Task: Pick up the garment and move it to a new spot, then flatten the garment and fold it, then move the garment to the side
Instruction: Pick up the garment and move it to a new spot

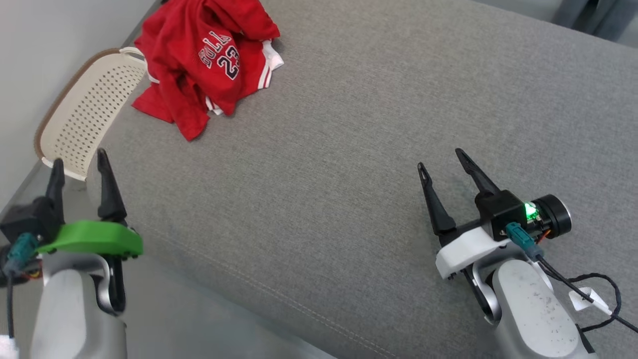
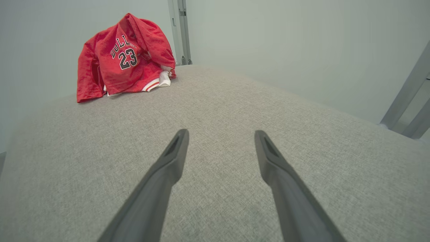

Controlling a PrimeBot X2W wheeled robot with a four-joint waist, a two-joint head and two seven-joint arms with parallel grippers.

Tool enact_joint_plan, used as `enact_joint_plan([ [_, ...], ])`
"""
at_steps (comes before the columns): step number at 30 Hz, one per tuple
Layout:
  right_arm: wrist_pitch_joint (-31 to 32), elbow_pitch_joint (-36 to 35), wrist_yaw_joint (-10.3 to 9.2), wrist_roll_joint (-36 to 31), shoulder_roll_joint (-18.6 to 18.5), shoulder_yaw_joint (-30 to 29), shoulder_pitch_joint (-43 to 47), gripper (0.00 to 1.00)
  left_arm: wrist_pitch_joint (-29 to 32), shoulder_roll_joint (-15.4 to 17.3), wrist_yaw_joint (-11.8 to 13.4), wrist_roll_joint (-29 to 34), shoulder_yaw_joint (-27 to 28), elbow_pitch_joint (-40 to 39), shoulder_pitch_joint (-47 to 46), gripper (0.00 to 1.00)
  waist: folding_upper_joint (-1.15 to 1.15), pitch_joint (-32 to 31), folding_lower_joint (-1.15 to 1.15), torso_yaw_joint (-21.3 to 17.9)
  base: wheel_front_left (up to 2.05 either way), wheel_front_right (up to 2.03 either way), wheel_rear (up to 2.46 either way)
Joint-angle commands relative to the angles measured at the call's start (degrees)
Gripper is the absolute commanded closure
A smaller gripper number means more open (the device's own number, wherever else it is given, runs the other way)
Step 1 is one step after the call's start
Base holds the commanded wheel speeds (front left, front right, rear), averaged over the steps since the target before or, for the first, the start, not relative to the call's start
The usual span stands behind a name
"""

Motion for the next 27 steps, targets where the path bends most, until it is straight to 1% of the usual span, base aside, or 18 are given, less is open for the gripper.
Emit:
enact_joint_plan([
  [1, -0.2, -0.8, -0.06, -0.4, -0.7, 0.4, -1.1, 0.00, 0.0, 1.0, -0.6, 0.6, 0.6, 0.8, -3.4, 0.00, 0.00, 5.6, 0.00, -5.4, 0.00, 0.00, 0.00],
  [8, -0.2, -3.9, -0.06, -0.3, -1.7, 1.8, -3.8, 0.00, 0.0, 5.3, -1.7, -0.2, -0.3, 6.7, -14.9, 0.00, 0.00, 10.6, 0.00, -10.0, 0.00, 0.00, 0.00],
  [11, -0.2, -4.7, -0.06, -0.1, -1.8, 2.8, -4.6, 0.00, 0.0, 8.0, -1.7, -1.5, -3.0, 10.3, -19.4, 0.00, 0.00, 12.1, 0.00, -11.8, 0.00, 0.00, 0.00],
  [13, -0.2, -5.2, -0.06, -0.1, -1.8, 3.6, -5.3, 0.00, 0.0, 9.9, -1.7, -2.8, -5.3, 12.0, -21.8, 0.00, 0.00, 13.0, 0.00, -13.0, 0.00, 0.00, 0.00],
  [17, -0.2, -6.2, -0.06, -0.1, -1.7, 5.0, -5.8, 0.00, 0.0, 13.6, -1.7, -4.2, -8.1, 15.4, -25.3, 0.00, 0.00, 14.5, 0.00, -15.1, 0.00, 0.00, 0.00],
  [19, -0.2, -6.7, -0.06, -0.2, -1.5, 5.4, -6.1, 0.00, 0.0, 15.2, -1.6, -4.7, -8.3, 17.7, -26.8, 0.00, 0.00, 15.1, 0.00, -16.2, 0.00, 0.00, 0.00],
  [21, -0.2, -7.1, -0.06, -0.4, -1.4, 5.6, -6.3, 0.00, 0.0, 16.8, -1.5, -3.7, -8.2, 20.5, -28.0, 0.00, 0.00, 15.6, 0.00, -17.2, 0.00, 0.00, 0.00],
  [24, -0.2, -7.8, -0.06, -0.6, -1.3, 5.5, -6.3, 0.00, 0.0, 18.1, -0.9, -2.9, -7.9, 24.3, -30.4, 0.00, 0.00, 16.2, 0.00, -18.4, 0.00, 0.00, 0.00],
  [27, -0.2, -8.2, -0.06, -0.8, -1.3, 4.8, -6.1, 0.00, 0.0, 18.2, -0.5, -2.6, -7.9, 27.4, -31.4, 0.00, 0.00, 16.7, 0.00, -19.2, 0.00, 0.00, 0.00],
])
